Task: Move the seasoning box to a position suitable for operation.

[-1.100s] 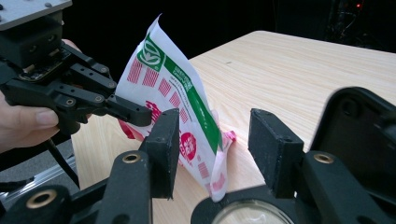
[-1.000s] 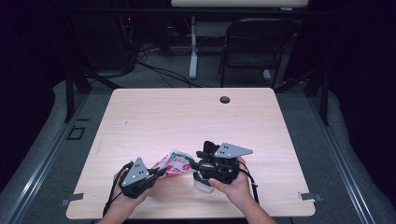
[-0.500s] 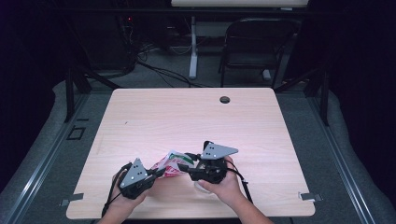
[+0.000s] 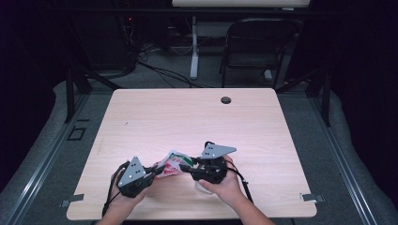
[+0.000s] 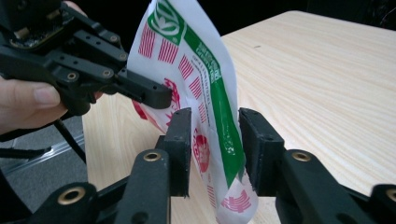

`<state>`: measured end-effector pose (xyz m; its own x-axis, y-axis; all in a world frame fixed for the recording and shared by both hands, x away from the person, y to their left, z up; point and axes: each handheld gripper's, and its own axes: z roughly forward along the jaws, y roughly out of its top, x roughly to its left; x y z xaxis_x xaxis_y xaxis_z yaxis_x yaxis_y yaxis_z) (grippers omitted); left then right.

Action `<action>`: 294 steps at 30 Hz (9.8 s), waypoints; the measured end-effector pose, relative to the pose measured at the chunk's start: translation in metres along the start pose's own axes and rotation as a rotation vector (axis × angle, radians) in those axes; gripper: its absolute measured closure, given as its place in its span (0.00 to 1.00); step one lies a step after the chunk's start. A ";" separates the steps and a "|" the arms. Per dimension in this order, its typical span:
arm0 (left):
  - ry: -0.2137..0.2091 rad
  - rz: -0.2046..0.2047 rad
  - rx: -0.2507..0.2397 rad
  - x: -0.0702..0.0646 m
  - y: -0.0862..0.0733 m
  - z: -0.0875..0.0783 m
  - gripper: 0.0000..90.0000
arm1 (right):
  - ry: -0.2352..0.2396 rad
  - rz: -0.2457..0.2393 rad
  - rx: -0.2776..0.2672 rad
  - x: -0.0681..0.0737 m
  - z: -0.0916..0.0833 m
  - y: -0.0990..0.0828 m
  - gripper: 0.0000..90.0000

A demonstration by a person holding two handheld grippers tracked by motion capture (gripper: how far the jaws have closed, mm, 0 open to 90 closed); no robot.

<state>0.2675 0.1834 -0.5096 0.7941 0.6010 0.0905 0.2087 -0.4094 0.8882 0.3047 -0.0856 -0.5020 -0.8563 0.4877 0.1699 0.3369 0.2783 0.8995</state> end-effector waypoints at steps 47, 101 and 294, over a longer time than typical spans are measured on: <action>-0.028 -0.009 0.029 -0.003 -0.002 0.008 1.00 | 0.020 0.076 0.093 -0.002 0.004 -0.002 0.99; -0.050 -0.037 0.120 0.002 -0.019 0.025 0.77 | -0.011 0.076 0.032 -0.005 0.015 0.005 1.00; 0.306 0.388 0.251 -0.008 0.008 0.077 0.69 | -0.102 0.011 -0.034 0.000 -0.044 -0.003 1.00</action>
<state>0.3068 0.1225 -0.5380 0.6457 0.5304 0.5493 0.0934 -0.7688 0.6326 0.2866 -0.1230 -0.4870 -0.8075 0.5731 0.1395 0.3314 0.2452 0.9111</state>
